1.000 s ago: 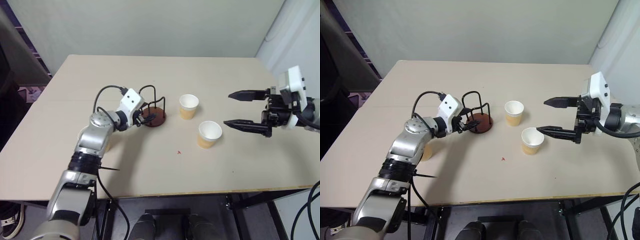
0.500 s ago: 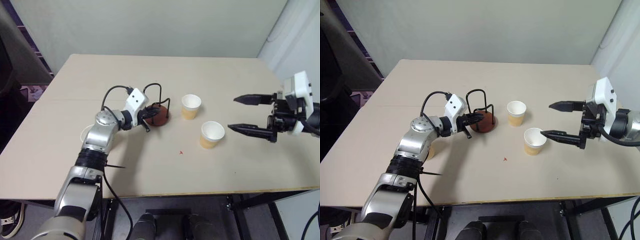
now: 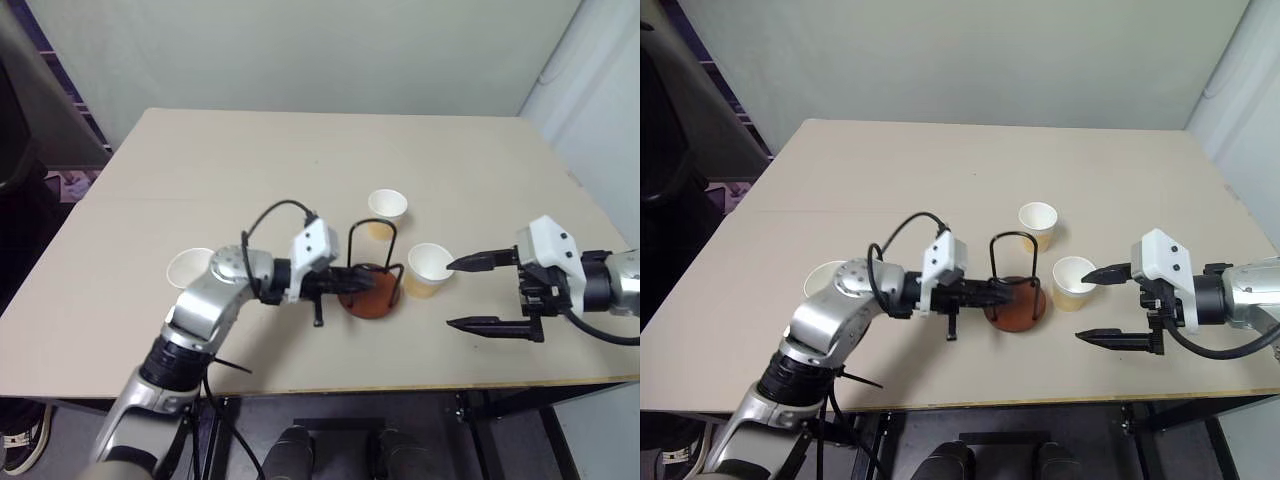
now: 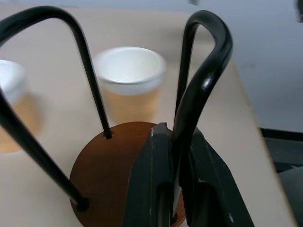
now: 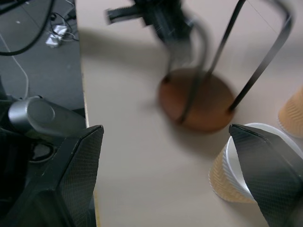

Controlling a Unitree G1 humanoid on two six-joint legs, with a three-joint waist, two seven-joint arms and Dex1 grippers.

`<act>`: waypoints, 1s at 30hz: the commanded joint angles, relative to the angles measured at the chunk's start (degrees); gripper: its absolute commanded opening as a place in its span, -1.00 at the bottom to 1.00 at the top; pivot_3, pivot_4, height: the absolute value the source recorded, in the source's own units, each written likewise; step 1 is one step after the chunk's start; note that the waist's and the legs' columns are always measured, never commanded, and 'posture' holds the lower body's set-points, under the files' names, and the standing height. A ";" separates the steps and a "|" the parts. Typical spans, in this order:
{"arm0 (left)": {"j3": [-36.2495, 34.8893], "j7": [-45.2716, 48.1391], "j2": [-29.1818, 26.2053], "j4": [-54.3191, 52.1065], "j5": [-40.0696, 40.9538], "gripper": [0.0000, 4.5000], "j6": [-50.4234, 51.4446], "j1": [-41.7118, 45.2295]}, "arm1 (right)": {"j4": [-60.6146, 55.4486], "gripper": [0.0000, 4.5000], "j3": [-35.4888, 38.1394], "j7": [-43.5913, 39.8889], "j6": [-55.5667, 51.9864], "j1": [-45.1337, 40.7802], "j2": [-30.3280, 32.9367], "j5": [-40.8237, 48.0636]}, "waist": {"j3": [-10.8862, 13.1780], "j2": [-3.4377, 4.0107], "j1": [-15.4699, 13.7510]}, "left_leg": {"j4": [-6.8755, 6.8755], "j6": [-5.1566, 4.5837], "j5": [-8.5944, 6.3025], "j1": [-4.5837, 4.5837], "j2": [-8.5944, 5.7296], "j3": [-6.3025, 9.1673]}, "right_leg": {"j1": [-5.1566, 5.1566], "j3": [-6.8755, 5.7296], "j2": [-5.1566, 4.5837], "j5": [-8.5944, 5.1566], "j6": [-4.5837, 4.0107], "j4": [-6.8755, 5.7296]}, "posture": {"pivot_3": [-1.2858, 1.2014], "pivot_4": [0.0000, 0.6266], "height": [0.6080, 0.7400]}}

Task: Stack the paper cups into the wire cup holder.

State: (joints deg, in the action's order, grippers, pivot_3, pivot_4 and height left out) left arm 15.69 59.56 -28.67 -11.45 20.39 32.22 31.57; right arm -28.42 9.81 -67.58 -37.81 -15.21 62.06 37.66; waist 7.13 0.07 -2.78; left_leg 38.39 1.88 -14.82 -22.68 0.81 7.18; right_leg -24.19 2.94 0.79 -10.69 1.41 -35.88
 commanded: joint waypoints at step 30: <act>-7.34 -7.80 -5.42 -10.31 -1.15 0.76 1.79 -12.95 | 25.80 0.96 -22.21 -8.57 15.95 -22.88 -7.02 -20.84 | 0.02 -0.01 1.19 | -0.13 -0.53 -0.35 0.71 0.01 -0.48 | 0.24 0.77 -0.03 -0.21 0.11 -0.01 | 0.03 -0.52 1.00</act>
State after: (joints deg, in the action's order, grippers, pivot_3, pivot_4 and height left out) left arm 11.09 52.04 -33.62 -18.91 17.57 35.04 19.07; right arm -4.56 -11.67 -75.25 -24.12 -36.27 55.18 19.22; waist 7.14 0.06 -1.59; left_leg 38.25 1.35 -15.17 -21.97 0.83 6.71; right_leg -23.97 3.71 0.76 -10.88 1.50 -35.91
